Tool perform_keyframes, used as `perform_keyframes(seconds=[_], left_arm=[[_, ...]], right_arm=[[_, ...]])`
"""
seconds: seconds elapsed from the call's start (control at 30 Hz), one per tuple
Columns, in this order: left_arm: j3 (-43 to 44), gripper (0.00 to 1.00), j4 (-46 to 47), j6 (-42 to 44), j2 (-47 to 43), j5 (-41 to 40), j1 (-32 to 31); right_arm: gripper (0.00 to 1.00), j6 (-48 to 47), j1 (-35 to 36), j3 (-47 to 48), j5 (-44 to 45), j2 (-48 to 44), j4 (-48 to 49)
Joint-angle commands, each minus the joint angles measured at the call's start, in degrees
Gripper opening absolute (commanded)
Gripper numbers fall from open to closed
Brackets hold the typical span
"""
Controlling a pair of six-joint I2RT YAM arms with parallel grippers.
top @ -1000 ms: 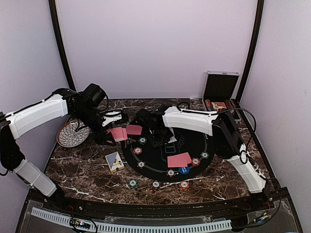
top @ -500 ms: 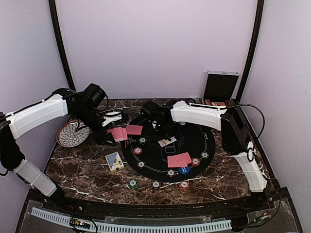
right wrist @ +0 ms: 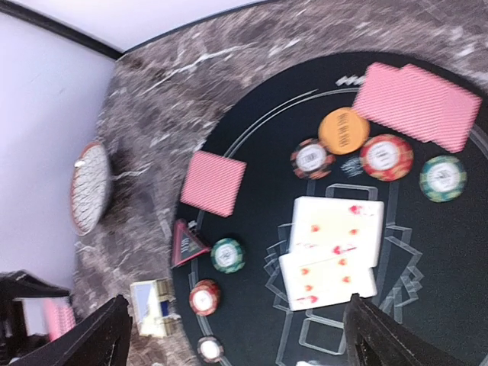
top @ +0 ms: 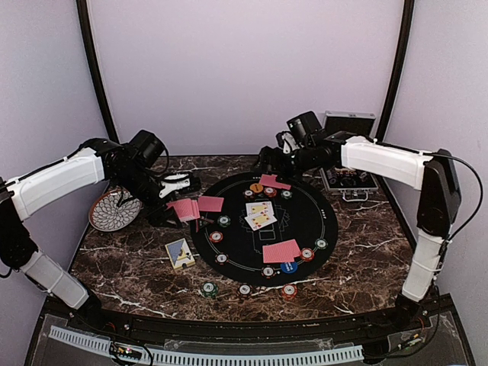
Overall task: Distribute texas hold em gaming equipment
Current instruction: Pick up the poker card from the face-down deck piles.
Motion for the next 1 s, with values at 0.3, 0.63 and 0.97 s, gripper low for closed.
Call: perform_keyframes(seconds=[0.3,0.63,0.97], left_arm=[[2.33,0.0,-0.51,-0.61,-0.58,1.91,0.09],[4.4,0.0,-1.05,-1.31,0.7,2.69,0.07],[4.04,0.0,-1.09,-1.19,0.65,2.86,0.07]], right_arm=[[0.95,9.39,6.81,-4.99,-26.96,2.68,17.91],[0.96,13.03,12.72,-0.8,-29.95,9.57,22.18],[0.96,17.54,14.48,0.67,-33.0,12.86,29.14]])
